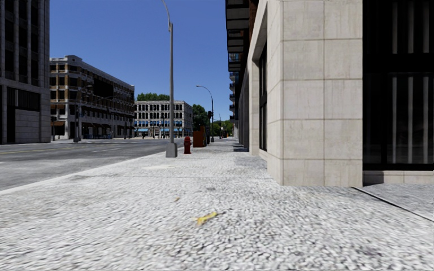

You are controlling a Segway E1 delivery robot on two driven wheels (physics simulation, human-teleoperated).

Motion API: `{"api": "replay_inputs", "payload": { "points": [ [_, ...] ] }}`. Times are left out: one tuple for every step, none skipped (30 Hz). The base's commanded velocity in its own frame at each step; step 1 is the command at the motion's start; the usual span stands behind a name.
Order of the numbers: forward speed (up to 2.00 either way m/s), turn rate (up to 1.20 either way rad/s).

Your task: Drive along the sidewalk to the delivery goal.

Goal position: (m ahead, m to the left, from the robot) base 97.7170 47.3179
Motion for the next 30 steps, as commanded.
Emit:
{"api": "replay_inputs", "payload": {
  "points": [
    [2.00,0.00],
    [2.00,0.00],
    [2.00,0.00],
    [2.00,0.00],
    [2.00,0.00],
    [2.00,0.00],
    [2.00,0.00],
    [2.00,0.00],
    [2.00,0.00],
    [2.00,0.00],
    [2.00,0.00],
    [2.00,0.00],
    [2.00,0.00],
    [2.00,0.00],
    [2.00,0.00],
    [2.00,0.00],
    [2.00,0.00],
    [2.00,0.00],
    [2.00,0.00],
    [2.00,0.00],
    [2.00,0.00],
    [2.00,0.00],
    [2.00,-0.07],
    [2.00,-0.17],
    [2.00,-0.17],
    [2.00,-0.20],
    [2.00,-0.23],
    [2.00,-0.28],
    [2.00,-0.34],
    [2.00,-0.34]
  ]
}}
